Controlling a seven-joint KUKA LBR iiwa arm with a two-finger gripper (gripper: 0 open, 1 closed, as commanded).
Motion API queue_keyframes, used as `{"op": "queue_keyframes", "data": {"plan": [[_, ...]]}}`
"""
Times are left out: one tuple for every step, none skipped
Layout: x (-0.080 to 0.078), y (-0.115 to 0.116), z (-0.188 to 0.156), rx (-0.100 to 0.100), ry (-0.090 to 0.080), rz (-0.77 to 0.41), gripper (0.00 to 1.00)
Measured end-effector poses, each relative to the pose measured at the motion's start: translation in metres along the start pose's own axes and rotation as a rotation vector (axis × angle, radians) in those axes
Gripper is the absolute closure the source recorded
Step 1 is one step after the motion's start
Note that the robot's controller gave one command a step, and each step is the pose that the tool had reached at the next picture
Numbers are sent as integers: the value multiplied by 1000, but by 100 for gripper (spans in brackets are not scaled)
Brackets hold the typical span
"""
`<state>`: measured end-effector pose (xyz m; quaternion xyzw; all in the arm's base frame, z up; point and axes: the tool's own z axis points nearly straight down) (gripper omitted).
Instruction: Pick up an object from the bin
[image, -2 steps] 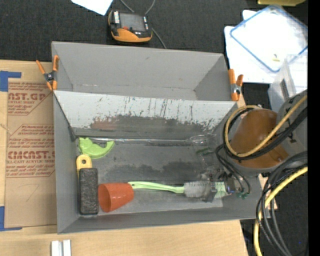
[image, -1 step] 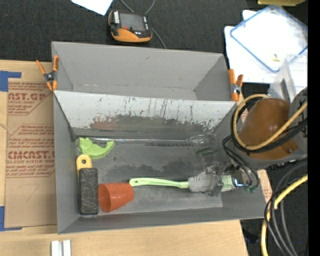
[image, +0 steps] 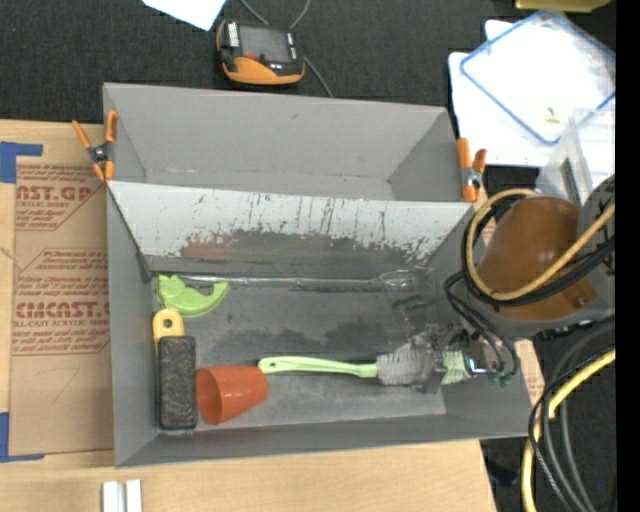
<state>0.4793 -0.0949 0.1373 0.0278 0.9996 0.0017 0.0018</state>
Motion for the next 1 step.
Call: {"op": "queue_keyframes", "data": {"plan": [[-1, 1, -40, 0, -2, 0, 100]]}}
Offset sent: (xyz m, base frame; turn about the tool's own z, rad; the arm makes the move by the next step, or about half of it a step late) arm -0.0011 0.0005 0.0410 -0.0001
